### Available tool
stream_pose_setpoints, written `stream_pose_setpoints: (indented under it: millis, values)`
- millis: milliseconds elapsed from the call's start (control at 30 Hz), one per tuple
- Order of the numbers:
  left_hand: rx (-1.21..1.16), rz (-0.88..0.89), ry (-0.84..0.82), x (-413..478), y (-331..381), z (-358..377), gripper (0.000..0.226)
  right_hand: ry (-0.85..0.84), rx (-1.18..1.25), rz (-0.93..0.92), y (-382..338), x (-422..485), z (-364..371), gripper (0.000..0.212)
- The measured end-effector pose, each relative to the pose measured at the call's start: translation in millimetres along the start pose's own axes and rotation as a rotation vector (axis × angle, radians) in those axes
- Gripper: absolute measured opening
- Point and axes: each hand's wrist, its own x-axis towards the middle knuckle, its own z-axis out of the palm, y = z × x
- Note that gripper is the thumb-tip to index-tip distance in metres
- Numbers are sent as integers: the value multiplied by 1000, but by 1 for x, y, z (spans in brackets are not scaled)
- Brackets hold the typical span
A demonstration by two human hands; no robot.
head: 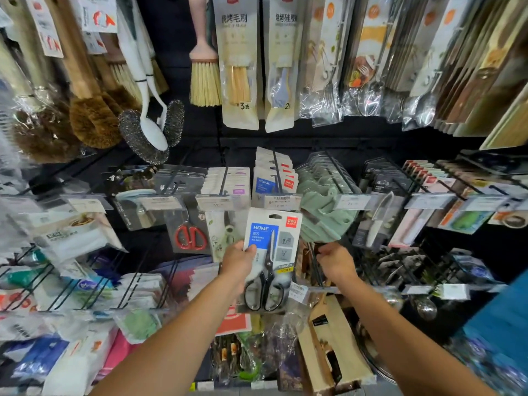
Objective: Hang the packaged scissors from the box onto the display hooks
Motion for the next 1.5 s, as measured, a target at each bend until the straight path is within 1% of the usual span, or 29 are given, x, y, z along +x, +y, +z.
stream_pose_setpoints:
  millis: [67, 167, 300, 367, 467, 600, 700, 867, 967, 1067, 1100, 1233, 1300, 1367, 1400, 1433, 1500]
  values:
    - [-1, 26, -39, -2, 6, 6, 13, 20, 35, 26, 15, -8, -7, 15]
    - [-15, 53, -70, -4, 10, 10, 13, 66, 70, 89, 26, -20, -16, 19]
    - [-83, 82, -82, -8, 14, 15, 15, 82, 114, 97, 35, -31, -23, 21]
    - [-102, 112, -50, -8, 17, 16, 15, 85, 174, 117, 41, -34, -23, 19]
    - [-82, 110, 8, -6, 21, 17, 18, 79, 211, 111, 43, -40, -25, 18]
    - [-41, 92, 21, 4, 21, 20, 13, 74, 223, 110, 42, -46, -28, 19]
    - [-33, 65, 60, 14, 22, 22, 21, 48, 236, 120, 41, -49, -28, 17]
    - [-4, 45, 88, 30, 30, 27, 9, 14, 214, 108, 40, -49, -24, 18]
    - [-57, -18, 81, 43, 36, 33, 12, 7, 200, 100, 37, -48, -25, 16]
    - [-86, -107, 79, 60, 43, 40, 36, 5, 182, 97, 36, -44, -26, 14]
    - [-91, -147, 91, 65, 46, 42, 40, 1, 180, 95, 37, -43, -26, 14]
    - [-113, -239, 103, 90, 50, 47, 42, -36, 157, 75, 38, -38, -27, 10]
    - [-117, -246, 115, 99, 50, 49, 36, -42, 123, 41, 37, -35, -28, 9]
    - [-69, -226, 84, 102, 52, 50, 32, -66, 78, -6, 33, -33, -30, 21]
    - [-20, -225, 77, 108, 50, 50, 33, -82, 65, -16, 31, -33, -32, 26]
    - [-21, -253, 61, 111, 48, 50, 34, -89, 59, -22, 30, -31, -31, 25]
    - [-88, -314, 31, 131, 32, 51, 46, -98, 55, -19, 26, -31, -29, 16]
